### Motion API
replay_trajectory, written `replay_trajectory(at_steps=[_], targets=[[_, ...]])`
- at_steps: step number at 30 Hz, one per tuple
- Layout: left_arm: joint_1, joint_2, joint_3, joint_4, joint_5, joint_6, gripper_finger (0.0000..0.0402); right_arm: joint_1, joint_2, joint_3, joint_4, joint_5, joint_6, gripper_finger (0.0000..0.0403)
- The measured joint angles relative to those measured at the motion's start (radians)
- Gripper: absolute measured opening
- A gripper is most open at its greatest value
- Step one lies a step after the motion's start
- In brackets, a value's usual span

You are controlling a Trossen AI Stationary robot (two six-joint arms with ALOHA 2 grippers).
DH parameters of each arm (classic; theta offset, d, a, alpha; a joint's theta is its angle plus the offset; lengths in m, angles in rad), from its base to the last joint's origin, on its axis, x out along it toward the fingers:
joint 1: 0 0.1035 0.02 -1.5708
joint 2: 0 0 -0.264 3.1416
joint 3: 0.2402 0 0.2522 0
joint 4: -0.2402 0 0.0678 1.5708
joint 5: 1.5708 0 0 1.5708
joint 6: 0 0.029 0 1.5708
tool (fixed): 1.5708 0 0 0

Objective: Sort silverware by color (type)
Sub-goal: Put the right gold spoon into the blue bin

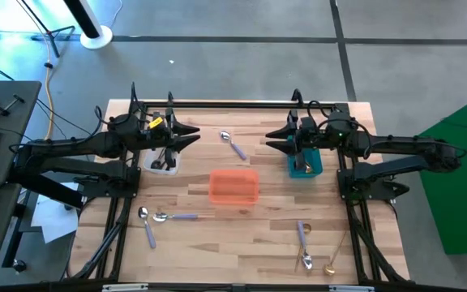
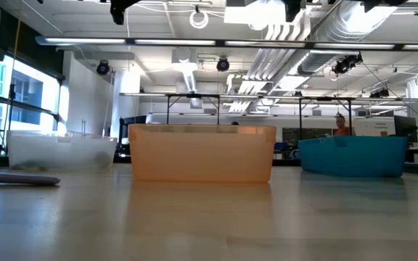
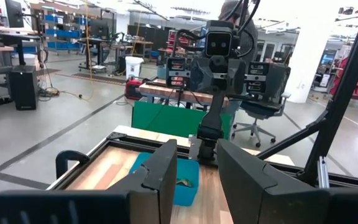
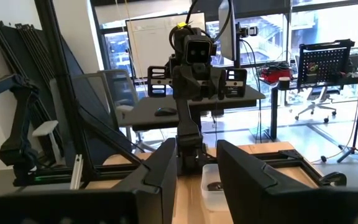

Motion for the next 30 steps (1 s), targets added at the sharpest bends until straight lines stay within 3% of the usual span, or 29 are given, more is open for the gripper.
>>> replay_trajectory(at_steps=[17, 23, 30], targets=[[0.000, 0.000, 0.000, -0.003, -0.001, 0.000, 0.0106, 0.000, 0.000, 0.000, 0.000, 0.048, 0.083, 0.0101], [0.000, 0.000, 0.000, -0.003, -0.001, 0.000, 0.0106, 0.048, -0.001, 0.000, -0.024, 0.056, 0.116, 0.0101], [0.000, 0.000, 0.000, -0.004, -0.003, 0.001, 0.0106, 0.150, -0.001, 0.000, -0.218, 0.055, 0.409, 0.0101]])
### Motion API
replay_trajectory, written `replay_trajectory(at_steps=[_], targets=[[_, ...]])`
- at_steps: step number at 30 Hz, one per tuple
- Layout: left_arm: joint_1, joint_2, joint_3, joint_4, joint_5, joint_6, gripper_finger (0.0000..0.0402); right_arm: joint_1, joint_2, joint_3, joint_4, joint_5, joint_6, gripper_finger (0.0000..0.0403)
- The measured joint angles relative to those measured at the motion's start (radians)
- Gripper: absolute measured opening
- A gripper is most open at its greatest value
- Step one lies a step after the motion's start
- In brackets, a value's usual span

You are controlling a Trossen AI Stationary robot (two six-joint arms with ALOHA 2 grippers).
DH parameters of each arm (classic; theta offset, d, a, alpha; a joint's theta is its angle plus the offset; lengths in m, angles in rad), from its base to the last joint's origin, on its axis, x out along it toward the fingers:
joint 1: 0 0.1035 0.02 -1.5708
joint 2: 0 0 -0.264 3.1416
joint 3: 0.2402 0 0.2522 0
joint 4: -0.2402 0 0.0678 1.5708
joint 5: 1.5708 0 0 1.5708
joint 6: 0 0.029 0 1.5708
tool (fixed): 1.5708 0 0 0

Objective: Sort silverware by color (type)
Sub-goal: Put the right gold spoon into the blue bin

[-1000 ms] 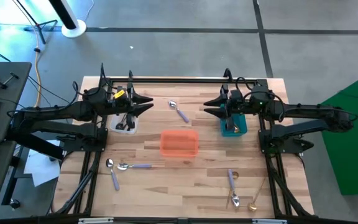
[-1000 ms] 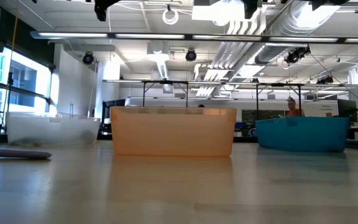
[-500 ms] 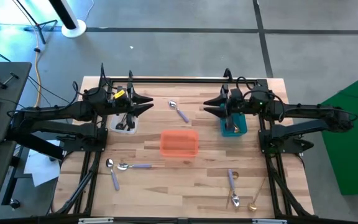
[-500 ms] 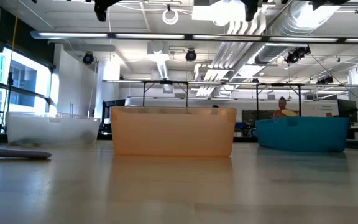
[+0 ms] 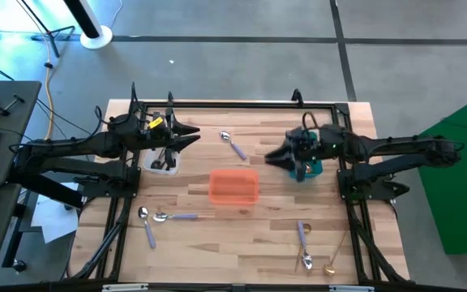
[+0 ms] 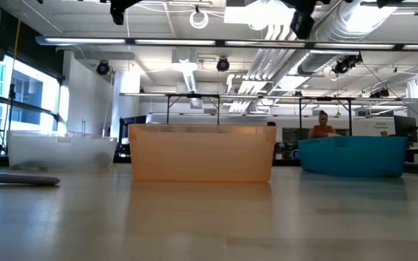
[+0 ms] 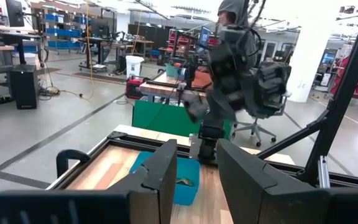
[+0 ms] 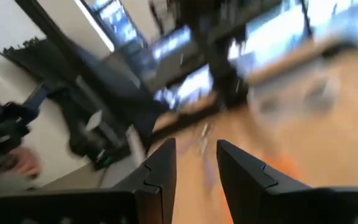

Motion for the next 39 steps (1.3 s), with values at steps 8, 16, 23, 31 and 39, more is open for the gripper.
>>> replay_trajectory(at_steps=[8, 16, 23, 31, 39], targets=[[0.000, 0.000, 0.000, 0.000, -0.006, 0.034, 0.0106, 0.193, 0.000, 0.000, -0.354, -0.002, 0.464, 0.0101], [0.000, 0.000, 0.000, 0.000, -0.005, 0.034, 0.0106, 0.393, 0.000, 0.000, -0.747, 0.030, 0.949, 0.0101], [0.000, 0.000, 0.000, 0.000, -0.005, 0.033, 0.0106, 0.537, 0.000, 0.000, -0.957, 0.042, 1.364, 0.0101], [0.000, 0.000, 0.000, 0.000, -0.005, 0.034, 0.0106, 0.679, 0.053, 0.000, -1.002, -0.031, 1.604, 0.0101], [0.000, 0.000, 0.000, 0.000, -0.005, 0.077, 0.0106, 0.749, 0.167, 0.000, -0.917, -0.199, 1.639, 0.0101]])
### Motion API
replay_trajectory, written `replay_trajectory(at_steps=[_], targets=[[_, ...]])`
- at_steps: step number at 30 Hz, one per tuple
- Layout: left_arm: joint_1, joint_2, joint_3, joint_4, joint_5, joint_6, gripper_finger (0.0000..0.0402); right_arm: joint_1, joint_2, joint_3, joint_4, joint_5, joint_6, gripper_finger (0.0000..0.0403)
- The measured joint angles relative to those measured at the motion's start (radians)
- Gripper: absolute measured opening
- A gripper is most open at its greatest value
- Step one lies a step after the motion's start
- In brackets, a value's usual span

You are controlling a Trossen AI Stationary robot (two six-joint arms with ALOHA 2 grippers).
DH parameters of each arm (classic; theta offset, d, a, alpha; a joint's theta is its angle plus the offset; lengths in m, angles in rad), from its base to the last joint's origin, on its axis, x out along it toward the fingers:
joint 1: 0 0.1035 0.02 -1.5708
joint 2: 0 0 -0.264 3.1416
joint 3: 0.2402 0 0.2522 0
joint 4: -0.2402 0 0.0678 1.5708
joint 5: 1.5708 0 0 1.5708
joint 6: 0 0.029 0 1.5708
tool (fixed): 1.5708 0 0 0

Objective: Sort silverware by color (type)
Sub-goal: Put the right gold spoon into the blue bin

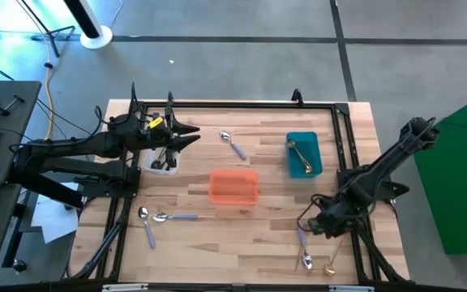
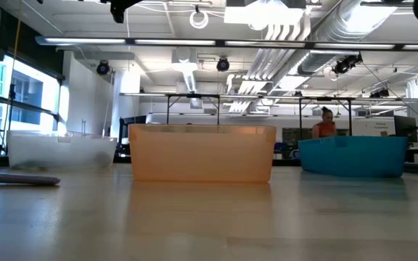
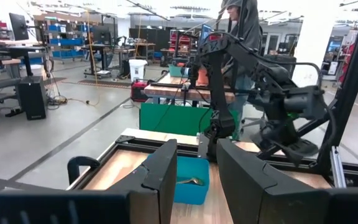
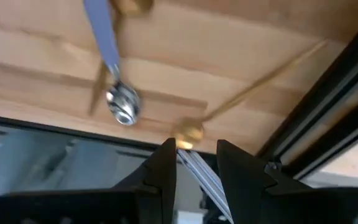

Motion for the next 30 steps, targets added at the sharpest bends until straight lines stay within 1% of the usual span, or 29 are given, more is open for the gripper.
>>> replay_trajectory(at_steps=[8, 11, 14, 17, 21, 30], targets=[[0.000, 0.000, 0.000, 0.001, 0.000, 0.000, 0.0106, 0.051, 0.130, 0.000, 0.107, -0.147, -0.003, 0.0101], [0.000, 0.000, 0.000, 0.001, 0.000, 0.000, 0.0106, 0.069, 0.175, -0.001, 0.122, -0.179, -0.005, 0.0101], [0.000, 0.000, 0.000, 0.003, 0.000, 0.000, 0.0106, 0.080, 0.198, -0.040, 0.242, -0.226, -0.002, 0.0101], [0.000, 0.000, 0.000, 0.009, 0.000, 0.001, 0.0106, 0.087, 0.203, -0.110, 0.397, -0.231, 0.033, 0.0101], [0.000, 0.000, 0.000, 0.009, 0.000, 0.001, 0.0106, 0.087, 0.203, -0.180, 0.508, -0.235, 0.119, 0.0101], [0.000, 0.000, 0.000, 0.008, 0.000, 0.001, 0.0106, 0.094, 0.202, -0.224, 0.511, -0.235, 0.148, 0.0101]])
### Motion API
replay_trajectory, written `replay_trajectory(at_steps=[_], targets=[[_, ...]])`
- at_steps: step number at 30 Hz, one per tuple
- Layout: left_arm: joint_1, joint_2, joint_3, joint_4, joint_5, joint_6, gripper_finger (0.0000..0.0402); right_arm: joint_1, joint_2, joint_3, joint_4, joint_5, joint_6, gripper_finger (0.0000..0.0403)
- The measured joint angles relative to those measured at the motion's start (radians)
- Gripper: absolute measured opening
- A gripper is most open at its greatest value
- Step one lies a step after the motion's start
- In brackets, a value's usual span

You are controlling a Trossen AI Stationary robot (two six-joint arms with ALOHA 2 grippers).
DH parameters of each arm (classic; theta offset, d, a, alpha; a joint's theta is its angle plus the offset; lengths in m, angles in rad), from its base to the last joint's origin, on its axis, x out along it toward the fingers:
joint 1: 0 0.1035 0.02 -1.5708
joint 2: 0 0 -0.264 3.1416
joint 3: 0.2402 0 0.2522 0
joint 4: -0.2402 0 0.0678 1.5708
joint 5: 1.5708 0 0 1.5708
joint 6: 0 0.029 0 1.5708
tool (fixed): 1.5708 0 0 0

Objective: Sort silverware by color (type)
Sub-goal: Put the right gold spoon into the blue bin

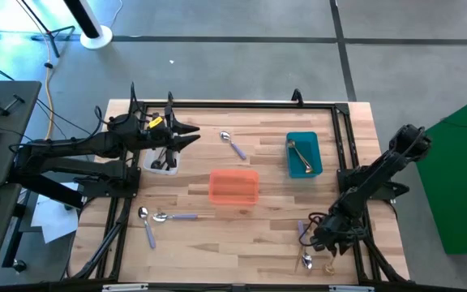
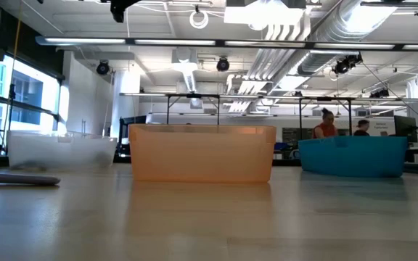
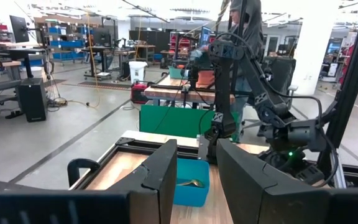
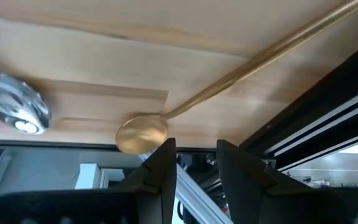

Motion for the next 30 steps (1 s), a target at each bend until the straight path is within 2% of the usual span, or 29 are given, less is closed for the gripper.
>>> replay_trajectory(at_steps=[8, 17, 21, 25, 30], targets=[[0.000, 0.000, 0.000, 0.000, -0.001, 0.000, 0.0106, 0.000, 0.000, -0.008, -0.026, 0.029, -0.031, 0.0101], [0.000, 0.000, 0.000, -0.001, -0.050, 0.001, 0.0106, 0.002, 0.000, -0.009, -0.008, 0.038, -0.113, 0.0098], [0.000, 0.000, 0.000, -0.001, -0.050, 0.001, 0.0106, 0.002, 0.021, -0.009, 0.006, 0.026, -0.159, 0.0071], [0.000, 0.000, 0.000, -0.001, -0.052, 0.001, 0.0106, 0.004, 0.077, -0.005, 0.065, -0.058, -0.257, 0.0014], [0.000, 0.000, 0.000, -0.001, -0.052, 0.001, 0.0106, 0.004, 0.107, 0.019, 0.025, -0.097, -0.377, 0.0012]])
